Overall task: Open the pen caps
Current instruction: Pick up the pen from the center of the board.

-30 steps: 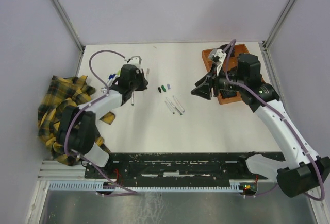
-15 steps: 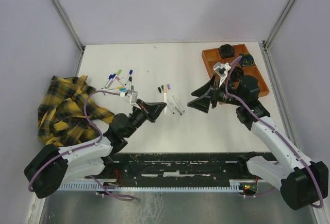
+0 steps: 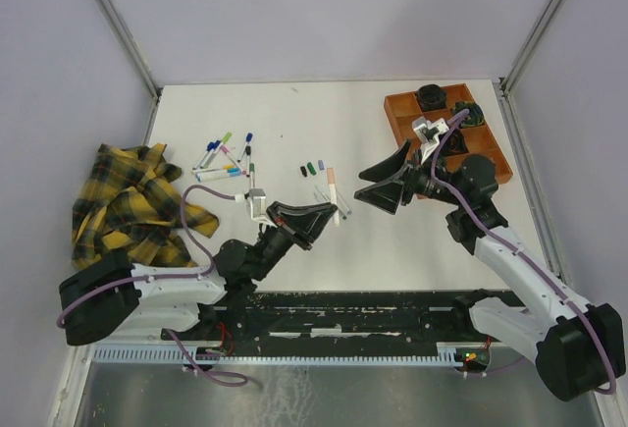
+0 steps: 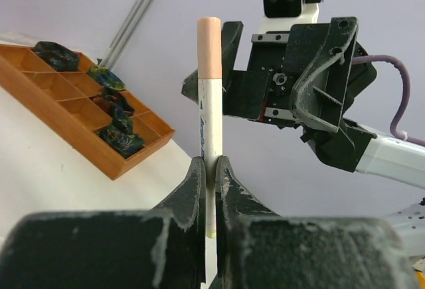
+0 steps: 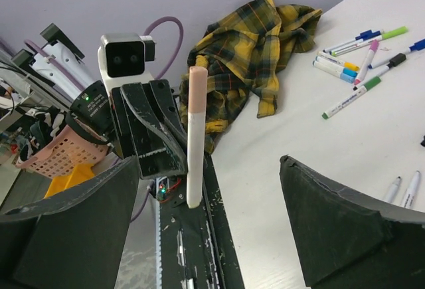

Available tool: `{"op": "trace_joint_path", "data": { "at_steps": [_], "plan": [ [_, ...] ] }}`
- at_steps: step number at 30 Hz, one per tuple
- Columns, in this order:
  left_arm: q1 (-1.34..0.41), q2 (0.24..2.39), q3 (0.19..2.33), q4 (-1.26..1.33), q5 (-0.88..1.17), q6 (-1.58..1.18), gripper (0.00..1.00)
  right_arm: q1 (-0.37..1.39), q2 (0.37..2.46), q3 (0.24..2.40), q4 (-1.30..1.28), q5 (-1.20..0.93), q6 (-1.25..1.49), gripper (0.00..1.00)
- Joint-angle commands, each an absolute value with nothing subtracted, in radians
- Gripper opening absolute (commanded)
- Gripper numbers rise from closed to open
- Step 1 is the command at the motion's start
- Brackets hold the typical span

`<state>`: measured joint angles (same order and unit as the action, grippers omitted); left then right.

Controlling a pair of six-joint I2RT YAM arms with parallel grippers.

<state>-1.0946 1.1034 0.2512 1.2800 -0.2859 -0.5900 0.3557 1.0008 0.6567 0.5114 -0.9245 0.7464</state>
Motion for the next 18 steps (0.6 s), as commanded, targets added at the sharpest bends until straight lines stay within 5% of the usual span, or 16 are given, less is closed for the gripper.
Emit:
{"op": "trace_joint_path", "data": {
  "at_steps": [1, 18],
  "plan": [
    [-1.150, 1.181, 0.325, 1.451, -0.350, -0.481, 0.03, 0.385, 0.997, 0.660, 0.630, -0.906, 0.800, 0.92],
    [-1.207, 1.377, 0.420, 1.582, -0.338, -0.451, 0.03, 0.441, 1.012, 0.645, 0.643, -0.884, 0.801, 0.60]
  ]
}}
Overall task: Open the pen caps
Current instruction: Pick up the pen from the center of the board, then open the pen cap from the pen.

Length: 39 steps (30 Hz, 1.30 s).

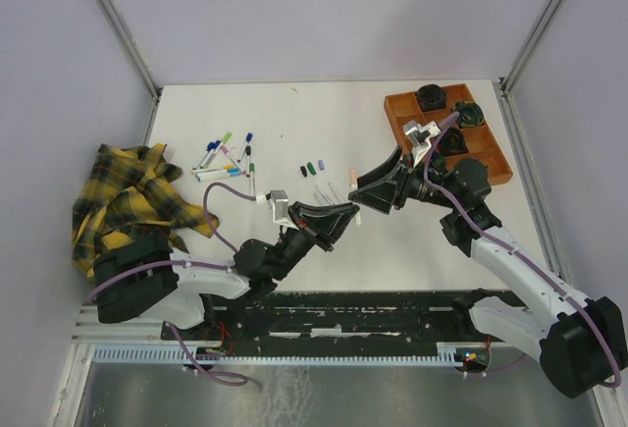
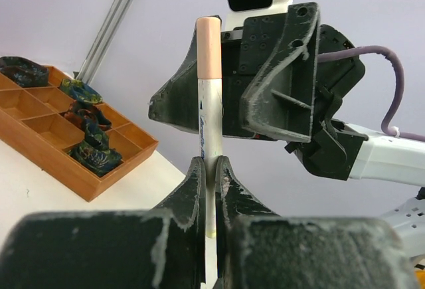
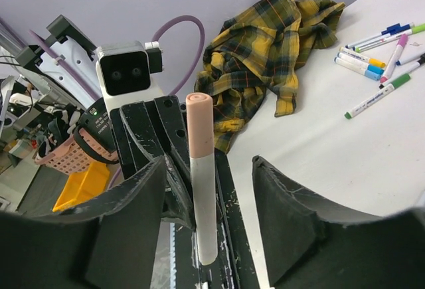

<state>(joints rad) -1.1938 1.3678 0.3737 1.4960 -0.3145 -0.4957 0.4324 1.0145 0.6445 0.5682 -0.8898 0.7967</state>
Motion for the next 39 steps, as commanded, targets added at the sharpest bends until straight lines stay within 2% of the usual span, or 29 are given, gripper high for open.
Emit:
{"op": "trace_joint_path", "data": {
  "at_steps": [1, 7, 13, 17, 19, 20, 25, 29, 32, 39],
  "plan": [
    [-1.209, 1.381, 0.421, 1.584, -0.338, -0.451, 0.03, 0.444, 1.011, 0.645, 0.645, -0.884, 0.801, 0.58],
    [-1.212, 1.391, 0.420, 1.594, -0.349, -0.455, 0.03, 0.457, 1.015, 0.644, 0.651, -0.890, 0.795, 0.41],
    [-1.212, 1.396, 0.423, 1.595, -0.361, -0.456, 0.03, 0.469, 1.021, 0.645, 0.651, -0.897, 0.784, 0.31],
    [-1.213, 1.402, 0.420, 1.593, -0.359, -0.457, 0.03, 0.471, 1.022, 0.653, 0.635, -0.902, 0.761, 0.09],
    [-1.212, 1.399, 0.411, 1.593, -0.357, -0.461, 0.05, 0.472, 1.021, 0.657, 0.622, -0.905, 0.750, 0.01],
    [-1.212, 1.396, 0.405, 1.591, -0.356, -0.463, 0.09, 0.471, 1.022, 0.659, 0.614, -0.905, 0.744, 0.00],
    [-1.212, 1.334, 0.367, 1.519, -0.350, -0.489, 0.46, 0.464, 1.022, 0.688, 0.545, -0.926, 0.694, 0.00],
    [-1.213, 1.228, 0.344, 1.363, -0.328, -0.485, 0.67, 0.448, 1.023, 0.728, 0.444, -0.974, 0.621, 0.00],
    [-1.209, 1.131, 0.336, 1.216, -0.322, -0.464, 0.78, 0.434, 1.026, 0.770, 0.327, -1.027, 0.519, 0.00],
    [-1.187, 0.873, 0.368, 0.853, -0.331, -0.417, 0.92, 0.401, 1.052, 0.836, 0.116, -1.087, 0.319, 0.00]
  ]
}}
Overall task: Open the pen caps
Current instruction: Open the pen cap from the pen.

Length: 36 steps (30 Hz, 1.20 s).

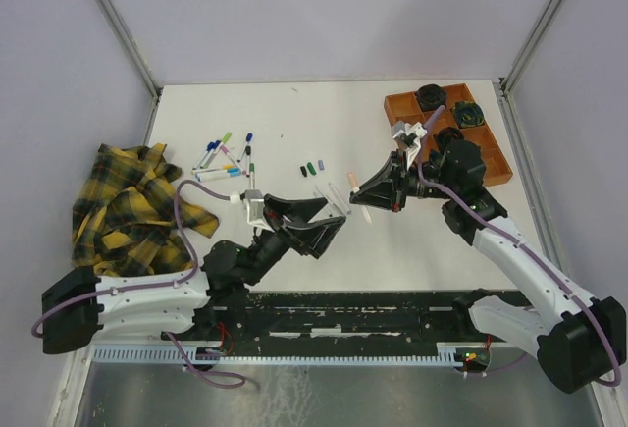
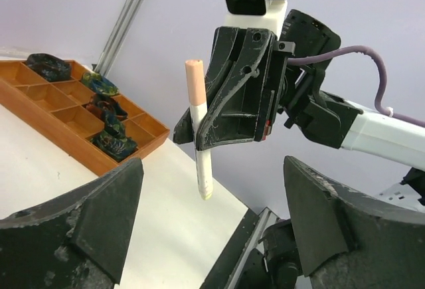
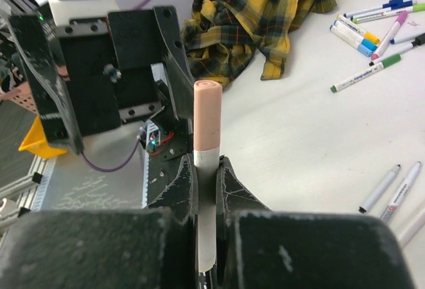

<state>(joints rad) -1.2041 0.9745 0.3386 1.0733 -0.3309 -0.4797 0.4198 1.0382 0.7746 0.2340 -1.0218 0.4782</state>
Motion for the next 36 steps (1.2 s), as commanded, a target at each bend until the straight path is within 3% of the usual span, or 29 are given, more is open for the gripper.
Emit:
{"op": "trace_joint_path", "data": {
  "at_steps": [1, 10, 20, 36],
  "plan": [
    [-1.181, 0.849, 0.382, 0.786, -0.327, -0.418, 0.93, 0.396, 1.055, 0.839, 0.099, -1.097, 0.300, 0.00],
    [-0.997, 0.881, 0.496, 0.641, -0.108, -0.507, 0.95, 0.386, 1.101, 0.874, -0.030, -1.131, 0.168, 0.00],
    [-0.737, 1.075, 0.511, 0.970, 0.306, -0.839, 0.95, 0.386, 1.121, 0.888, -0.091, -1.136, 0.110, 0.00],
    [-0.724, 1.160, 0.568, 0.914, 0.316, -0.797, 0.94, 0.386, 1.137, 0.893, -0.101, -1.147, 0.112, 0.00]
  ]
}}
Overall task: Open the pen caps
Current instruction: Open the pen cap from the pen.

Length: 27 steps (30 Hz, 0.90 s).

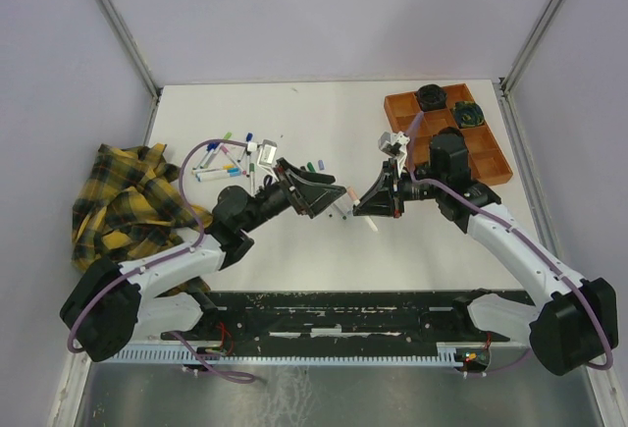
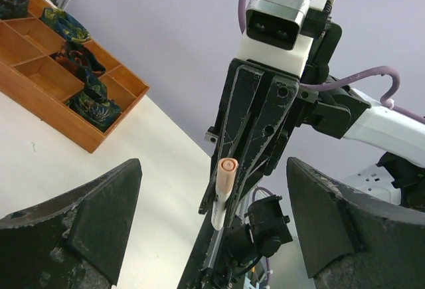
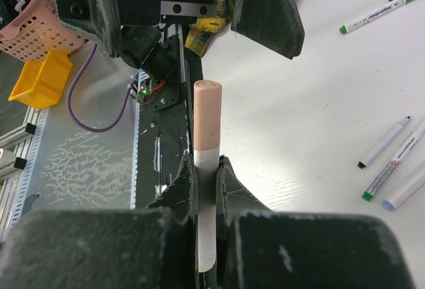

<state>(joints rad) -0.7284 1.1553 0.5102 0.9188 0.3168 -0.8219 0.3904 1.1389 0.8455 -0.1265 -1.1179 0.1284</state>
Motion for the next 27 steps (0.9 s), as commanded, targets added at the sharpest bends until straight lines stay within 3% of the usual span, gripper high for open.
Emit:
{"op": "trace_joint_path", "data": {
  "at_steps": [1, 21, 27],
  "plan": [
    [-0.724, 1.161, 0.573, 0.905, 0.311, -0.788, 0.94, 0.386, 1.138, 0.894, -0.102, -1.147, 0.111, 0.00],
    [-0.724, 1.233, 0.602, 0.993, 0.347, -0.757, 0.92, 0.388, 1.136, 0.902, -0.104, -1.170, 0.126, 0.00],
    [-0.723, 1.289, 0.607, 1.044, 0.389, -0.812, 0.81, 0.387, 1.142, 0.899, -0.092, -1.171, 0.140, 0.00]
  ]
}}
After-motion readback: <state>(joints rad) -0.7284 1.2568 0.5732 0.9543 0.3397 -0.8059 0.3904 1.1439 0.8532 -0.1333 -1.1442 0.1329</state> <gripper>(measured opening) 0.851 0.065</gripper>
